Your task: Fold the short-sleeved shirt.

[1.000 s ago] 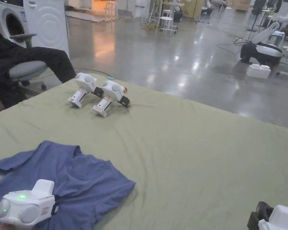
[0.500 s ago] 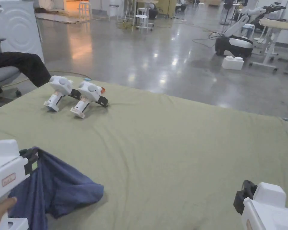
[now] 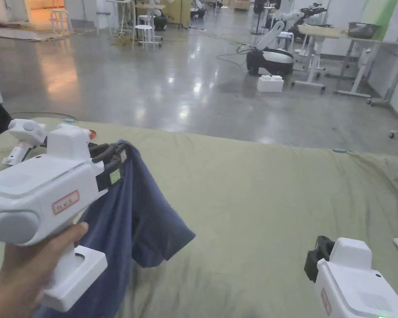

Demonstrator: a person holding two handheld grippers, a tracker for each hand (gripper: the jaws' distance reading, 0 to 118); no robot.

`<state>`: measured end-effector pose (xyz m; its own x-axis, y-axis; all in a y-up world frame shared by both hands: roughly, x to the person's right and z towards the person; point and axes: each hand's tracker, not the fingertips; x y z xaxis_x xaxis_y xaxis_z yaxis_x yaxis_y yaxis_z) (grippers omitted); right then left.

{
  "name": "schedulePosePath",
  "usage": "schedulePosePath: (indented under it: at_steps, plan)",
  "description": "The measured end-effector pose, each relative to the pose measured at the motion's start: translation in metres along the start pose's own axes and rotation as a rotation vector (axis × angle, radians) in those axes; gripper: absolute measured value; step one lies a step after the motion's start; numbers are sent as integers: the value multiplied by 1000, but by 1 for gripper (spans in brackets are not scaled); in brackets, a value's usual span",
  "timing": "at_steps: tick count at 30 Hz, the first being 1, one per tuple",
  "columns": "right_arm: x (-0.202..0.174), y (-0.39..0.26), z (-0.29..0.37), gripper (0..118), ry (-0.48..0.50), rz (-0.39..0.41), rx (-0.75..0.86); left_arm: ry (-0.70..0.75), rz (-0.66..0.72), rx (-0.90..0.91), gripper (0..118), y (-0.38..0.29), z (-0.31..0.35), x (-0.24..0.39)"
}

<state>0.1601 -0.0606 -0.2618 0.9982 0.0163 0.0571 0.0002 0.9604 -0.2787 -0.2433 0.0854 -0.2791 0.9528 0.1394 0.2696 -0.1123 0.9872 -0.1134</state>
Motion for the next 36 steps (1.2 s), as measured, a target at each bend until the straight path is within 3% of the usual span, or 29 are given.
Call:
schedulePosePath:
  at_steps: [5, 13, 15, 17, 21, 23, 24, 28, 31, 36]
  plan:
    - [20, -3, 10, 0, -41, -24, 3, -163, 9, -20, 0, -11, -48, 66]
    - [53, -11, 28, 0, -114, -55, -7, -318, 7, -340, 0, -107, -110, 160]
    - [59, -14, 31, 0, -128, -64, -17, -342, -4, -415, 12, -137, -113, 172]
    - [64, -17, 31, 0, -137, -62, -28, -341, -10, -449, 16, -162, -111, 179]
    - [69, -23, 28, 0, -139, -59, -50, -317, -7, -494, 60, -184, -101, 176]
    - [68, -23, 28, 0, -131, -54, -55, -279, -18, -470, 76, -181, -95, 166]
    - [66, -22, 27, 0, -126, -50, -56, -256, -11, -449, 78, -174, -88, 158]
    - [49, -12, 27, 0, -95, -32, -32, -161, 41, -310, 78, -141, -63, 123]
    - [30, -1, 24, 0, -56, -11, 6, -27, -13, -229, 73, -121, -46, 103]
    - [-4, 17, 25, 0, -19, 30, 98, 173, -86, -129, 14, -105, -20, 76]
